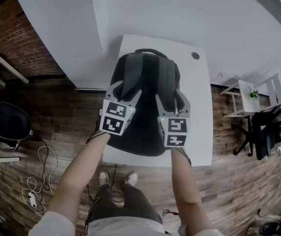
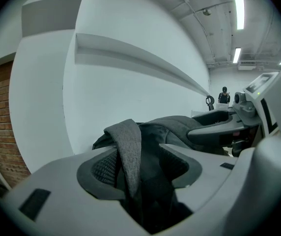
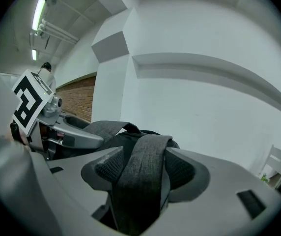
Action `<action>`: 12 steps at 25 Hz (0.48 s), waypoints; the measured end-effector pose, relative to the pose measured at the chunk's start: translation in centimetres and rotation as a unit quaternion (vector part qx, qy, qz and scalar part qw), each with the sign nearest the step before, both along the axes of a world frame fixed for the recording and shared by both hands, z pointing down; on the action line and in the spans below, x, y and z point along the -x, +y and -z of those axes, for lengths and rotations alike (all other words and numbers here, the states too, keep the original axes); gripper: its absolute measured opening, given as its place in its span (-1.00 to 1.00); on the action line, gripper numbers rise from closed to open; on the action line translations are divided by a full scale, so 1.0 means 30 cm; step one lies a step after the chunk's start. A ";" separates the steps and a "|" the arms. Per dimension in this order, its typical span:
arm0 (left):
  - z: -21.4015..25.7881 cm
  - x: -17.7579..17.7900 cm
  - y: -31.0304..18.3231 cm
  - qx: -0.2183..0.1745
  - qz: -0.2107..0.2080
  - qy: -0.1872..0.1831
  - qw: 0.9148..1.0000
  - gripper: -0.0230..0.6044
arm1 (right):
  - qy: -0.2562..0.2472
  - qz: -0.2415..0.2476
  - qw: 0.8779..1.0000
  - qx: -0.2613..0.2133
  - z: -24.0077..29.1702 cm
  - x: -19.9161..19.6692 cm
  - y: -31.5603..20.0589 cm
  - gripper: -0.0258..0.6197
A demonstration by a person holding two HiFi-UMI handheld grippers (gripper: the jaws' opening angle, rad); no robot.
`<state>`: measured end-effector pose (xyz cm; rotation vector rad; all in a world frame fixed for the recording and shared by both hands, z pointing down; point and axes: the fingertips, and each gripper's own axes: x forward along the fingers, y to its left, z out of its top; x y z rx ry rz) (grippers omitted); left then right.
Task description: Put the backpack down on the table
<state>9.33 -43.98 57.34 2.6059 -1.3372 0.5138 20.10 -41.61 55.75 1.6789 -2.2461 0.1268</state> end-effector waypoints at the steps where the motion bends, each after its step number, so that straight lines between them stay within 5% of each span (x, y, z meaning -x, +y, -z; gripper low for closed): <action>1: -0.003 0.001 0.002 0.002 0.002 0.000 1.000 -0.15 | 0.003 0.000 1.000 0.003 -0.002 0.000 0.006 -0.15; 12: -0.001 0.055 0.015 0.010 0.013 -0.008 1.000 -0.12 | 0.009 0.002 1.000 0.015 0.021 0.012 0.054 -0.16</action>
